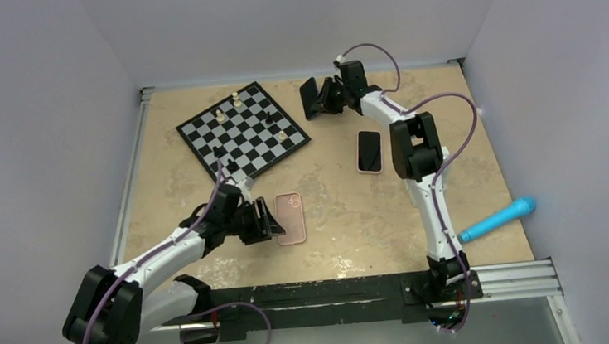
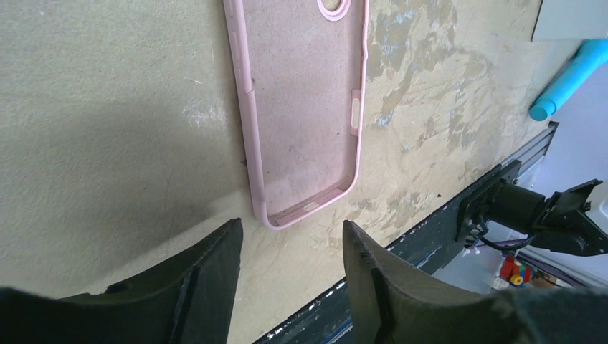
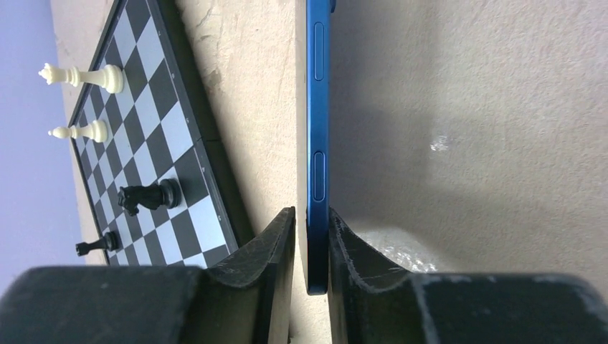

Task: Take the phone out of the phone case
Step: Place the phone at the center of the board, then pick up the phone at the center of the board.

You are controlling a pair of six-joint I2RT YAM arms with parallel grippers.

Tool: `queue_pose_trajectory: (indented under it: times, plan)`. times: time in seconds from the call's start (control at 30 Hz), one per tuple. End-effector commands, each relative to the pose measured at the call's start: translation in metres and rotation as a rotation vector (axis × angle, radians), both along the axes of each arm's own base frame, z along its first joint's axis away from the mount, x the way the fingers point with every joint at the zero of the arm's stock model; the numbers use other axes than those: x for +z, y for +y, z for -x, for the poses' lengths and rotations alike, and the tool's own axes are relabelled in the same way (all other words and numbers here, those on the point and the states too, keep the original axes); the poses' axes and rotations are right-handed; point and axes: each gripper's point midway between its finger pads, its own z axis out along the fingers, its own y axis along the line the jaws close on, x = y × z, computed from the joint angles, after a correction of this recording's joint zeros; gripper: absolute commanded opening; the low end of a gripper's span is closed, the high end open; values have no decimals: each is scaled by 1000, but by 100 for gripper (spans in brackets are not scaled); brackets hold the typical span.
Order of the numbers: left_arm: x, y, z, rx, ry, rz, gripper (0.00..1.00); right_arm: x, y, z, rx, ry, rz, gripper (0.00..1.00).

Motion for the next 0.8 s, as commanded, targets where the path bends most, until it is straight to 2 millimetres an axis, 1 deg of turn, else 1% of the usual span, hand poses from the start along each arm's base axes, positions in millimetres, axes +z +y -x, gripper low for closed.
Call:
queue_pose_trajectory:
  times: [0.0,0.07,0.13,0.2,0.23,0.27,0.3,0.37,0.4,0.5,0.57,0.63,0.67,0.7,0.73,0.77]
  plan:
    - [20,6,-6,-3,-72,-36,59,29,-6,-19,-26,-98,17,27]
    - [26,10,-6,6,-89,-46,60,24,-10,-20,-41,-91,37,29]
    - [34,13,-6,10,-115,-52,60,20,-14,-21,-51,-86,61,34]
    - [44,17,-6,15,-139,-61,61,19,-21,-22,-70,-87,99,46]
    - [49,19,-7,22,-156,-64,62,20,-26,-23,-87,-89,130,51]
    - [54,20,-6,24,-169,-68,62,21,-31,-23,-95,-94,160,57]
    - [61,22,-6,25,-192,-65,63,26,-37,-23,-105,-102,193,64]
    - [73,22,-5,16,-246,-40,65,32,-50,-18,-119,-104,273,72]
    - [80,22,-4,14,-277,-23,67,40,-57,-15,-122,-122,311,76]
    - [95,24,-3,21,-342,8,71,63,-75,2,-146,-157,403,81]
    - [102,23,-1,30,-357,31,73,75,-88,17,-156,-163,468,83]
    - [109,21,0,36,-362,64,77,75,-105,37,-170,-133,538,85]
    - [113,19,0,41,-368,83,79,72,-114,48,-181,-106,576,85]
    - [117,18,1,44,-375,103,81,74,-122,59,-195,-98,595,86]
    - [121,16,1,46,-383,122,83,72,-127,69,-202,-82,609,86]
    - [124,15,1,49,-388,139,85,64,-132,80,-200,-55,627,87]
